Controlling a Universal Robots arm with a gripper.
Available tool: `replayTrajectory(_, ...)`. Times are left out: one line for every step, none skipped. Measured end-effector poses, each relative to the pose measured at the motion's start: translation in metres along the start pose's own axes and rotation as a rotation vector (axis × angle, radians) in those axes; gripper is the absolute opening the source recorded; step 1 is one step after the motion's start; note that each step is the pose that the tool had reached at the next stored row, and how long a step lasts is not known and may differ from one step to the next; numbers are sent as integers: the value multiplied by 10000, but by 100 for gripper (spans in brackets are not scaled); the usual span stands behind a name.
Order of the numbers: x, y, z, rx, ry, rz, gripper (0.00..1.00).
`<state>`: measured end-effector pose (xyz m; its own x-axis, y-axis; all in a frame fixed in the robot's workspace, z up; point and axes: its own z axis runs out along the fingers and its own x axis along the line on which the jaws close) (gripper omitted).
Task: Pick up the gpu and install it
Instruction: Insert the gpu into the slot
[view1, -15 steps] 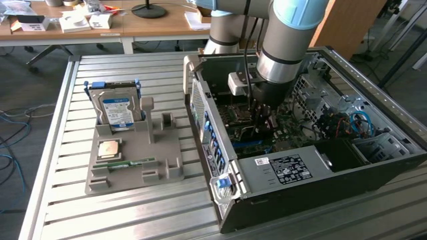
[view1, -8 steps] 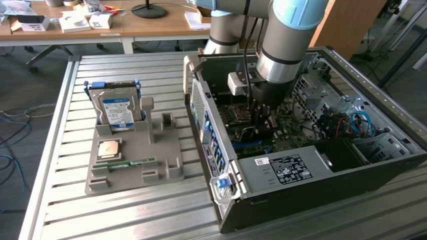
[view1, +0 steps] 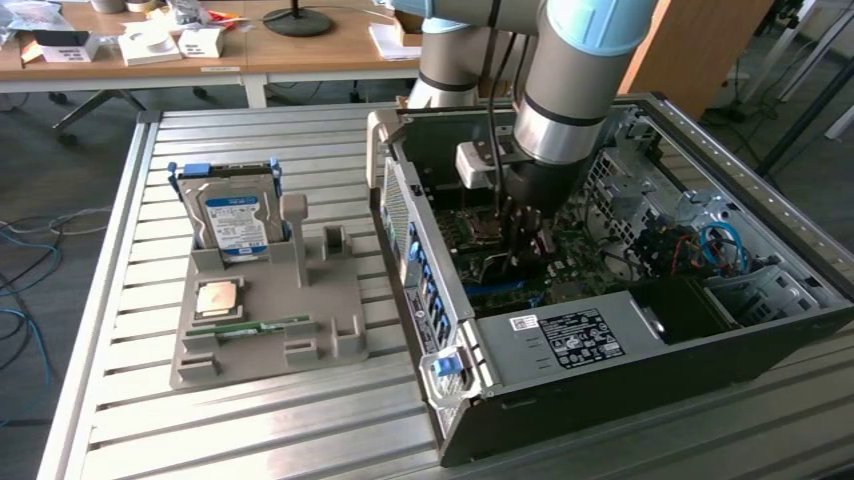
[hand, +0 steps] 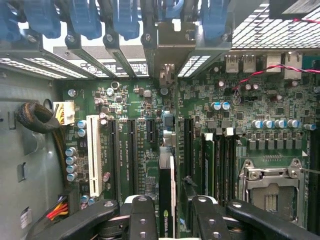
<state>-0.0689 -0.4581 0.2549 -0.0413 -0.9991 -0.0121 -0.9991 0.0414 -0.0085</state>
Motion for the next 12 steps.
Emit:
replayTrajectory(0, 0, -23, 0, 0, 0, 34)
replayTrajectory(-1, 0, -46, 0, -1, 0, 34)
replayTrajectory(-1, -1, -72, 0, 0, 0, 34)
replayTrajectory(-1, -1, -98, 1, -2, 0, 34)
replayTrajectory(-2, -1, -123, 1, -2, 0, 34)
replayTrajectory(-2, -1, -145, 1, 0, 0, 34)
replayTrajectory(-2, -2, -168, 3, -1, -1, 34)
replayTrajectory(-2, -2, -193, 4, -3, 0, 34)
replayTrajectory(-3, -2, -219, 4, -4, 0, 34)
replayTrajectory(-3, -2, -245, 5, -5, 0, 34)
replayTrajectory(-3, -2, -269, 6, -6, 0, 34)
replayTrajectory(-4, -3, -291, 6, -7, 0, 34)
